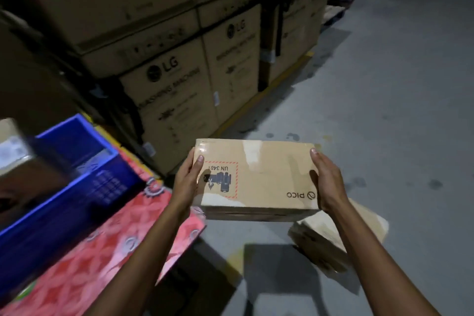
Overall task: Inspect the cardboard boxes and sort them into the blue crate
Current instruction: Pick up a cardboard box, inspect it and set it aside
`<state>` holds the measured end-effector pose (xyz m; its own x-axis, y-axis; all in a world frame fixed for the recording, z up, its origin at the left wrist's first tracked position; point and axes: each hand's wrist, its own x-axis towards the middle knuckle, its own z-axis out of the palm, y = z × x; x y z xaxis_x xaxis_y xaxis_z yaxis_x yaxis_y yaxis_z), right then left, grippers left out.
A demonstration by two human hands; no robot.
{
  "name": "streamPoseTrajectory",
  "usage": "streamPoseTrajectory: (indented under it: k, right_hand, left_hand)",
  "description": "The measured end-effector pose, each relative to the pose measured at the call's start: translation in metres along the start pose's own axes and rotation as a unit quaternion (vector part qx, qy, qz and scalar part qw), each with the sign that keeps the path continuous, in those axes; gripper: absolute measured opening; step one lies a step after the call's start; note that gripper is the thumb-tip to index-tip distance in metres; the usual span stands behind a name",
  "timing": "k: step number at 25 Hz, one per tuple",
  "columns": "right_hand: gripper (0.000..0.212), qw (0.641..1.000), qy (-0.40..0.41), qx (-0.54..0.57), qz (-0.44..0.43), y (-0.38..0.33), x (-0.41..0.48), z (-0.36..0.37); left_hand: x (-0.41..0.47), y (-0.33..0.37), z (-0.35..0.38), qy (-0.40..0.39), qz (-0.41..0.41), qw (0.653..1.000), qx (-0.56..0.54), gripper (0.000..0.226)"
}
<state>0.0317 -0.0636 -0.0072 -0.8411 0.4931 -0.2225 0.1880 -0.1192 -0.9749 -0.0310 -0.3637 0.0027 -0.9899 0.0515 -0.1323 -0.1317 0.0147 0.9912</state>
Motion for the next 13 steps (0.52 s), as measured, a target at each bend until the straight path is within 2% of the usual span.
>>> streamPoseTrajectory:
  k: [2, 5, 10, 13]
  right_hand:
    - [0.039, 0.998, -0.051, -0.029, -0.02, -0.016, -0.01, 0.054]
    - [0.064, 0.988, -0.104, -0.101, -0.054, -0.021, -0.037, 0.13]
    - [0.046, 0.968, -0.166, -0.176, -0.067, 0.003, -0.091, 0.231]
    - [0.05, 0.954, -0.177, -0.229, -0.075, 0.022, -0.117, 0.271]
  left_hand:
    - [-0.018, 0.013, -0.052, 0.044, 0.007, 0.999, -0.01, 0.027]
    - [-0.045, 0.023, -0.124, 0.094, 0.005, 0.995, -0.015, 0.031]
    - [-0.085, 0.008, -0.237, 0.165, -0.015, 0.986, 0.024, 0.025]
    - [-0.097, -0.011, -0.284, 0.18, -0.038, 0.978, 0.094, 0.037]
